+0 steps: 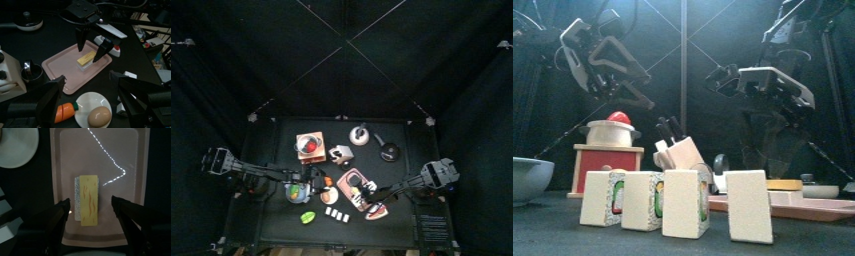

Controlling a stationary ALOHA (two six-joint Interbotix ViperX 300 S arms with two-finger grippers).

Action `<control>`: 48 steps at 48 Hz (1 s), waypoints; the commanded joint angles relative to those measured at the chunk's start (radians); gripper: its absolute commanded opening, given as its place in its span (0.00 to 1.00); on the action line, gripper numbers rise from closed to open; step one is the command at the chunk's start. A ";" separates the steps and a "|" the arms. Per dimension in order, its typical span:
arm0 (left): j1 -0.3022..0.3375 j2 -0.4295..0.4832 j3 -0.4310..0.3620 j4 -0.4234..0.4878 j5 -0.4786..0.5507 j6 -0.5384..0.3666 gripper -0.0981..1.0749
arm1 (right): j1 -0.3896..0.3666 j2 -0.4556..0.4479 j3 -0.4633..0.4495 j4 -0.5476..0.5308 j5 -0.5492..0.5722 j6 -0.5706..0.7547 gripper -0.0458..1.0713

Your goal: Grab egg sushi

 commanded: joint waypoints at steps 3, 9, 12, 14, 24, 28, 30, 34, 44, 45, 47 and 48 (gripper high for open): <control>0.003 -0.009 -0.011 -0.002 -0.009 0.002 0.96 | -0.005 -0.005 0.012 0.002 -0.037 0.003 0.90; 0.002 -0.011 -0.011 -0.002 -0.009 0.002 0.96 | -0.006 0.005 0.023 0.003 -0.064 0.006 0.90; 0.003 -0.011 -0.011 0.000 -0.009 0.002 0.96 | -0.006 0.009 0.023 0.003 -0.077 0.002 0.90; 0.002 -0.011 -0.012 0.000 -0.009 0.002 0.96 | -0.008 0.012 0.025 0.003 -0.084 0.002 0.90; 0.002 -0.009 -0.011 -0.002 -0.009 0.002 0.96 | -0.008 0.031 0.025 0.005 -0.092 0.002 0.90; 0.003 -0.011 -0.012 0.000 -0.009 0.002 0.96 | -0.008 0.034 0.025 0.003 -0.092 0.002 0.90; 0.002 -0.011 -0.011 -0.002 -0.009 0.002 0.96 | -0.008 0.035 0.025 0.003 -0.092 0.002 0.90; 0.002 -0.011 -0.011 -0.002 -0.009 0.002 0.96 | -0.008 0.035 0.025 0.003 -0.092 0.002 0.89; 0.002 -0.009 -0.012 0.000 -0.009 0.002 0.96 | -0.008 0.037 0.026 0.003 -0.092 0.003 0.84; 0.002 -0.009 -0.011 -0.002 -0.009 0.002 0.96 | -0.008 0.037 0.026 0.003 -0.092 0.003 0.83; 0.002 -0.011 -0.012 0.000 -0.011 0.002 0.96 | -0.009 0.038 0.025 0.003 -0.091 0.003 0.82; 0.002 -0.011 -0.012 0.000 -0.009 0.002 0.96 | -0.009 0.038 0.026 0.003 -0.091 0.003 0.81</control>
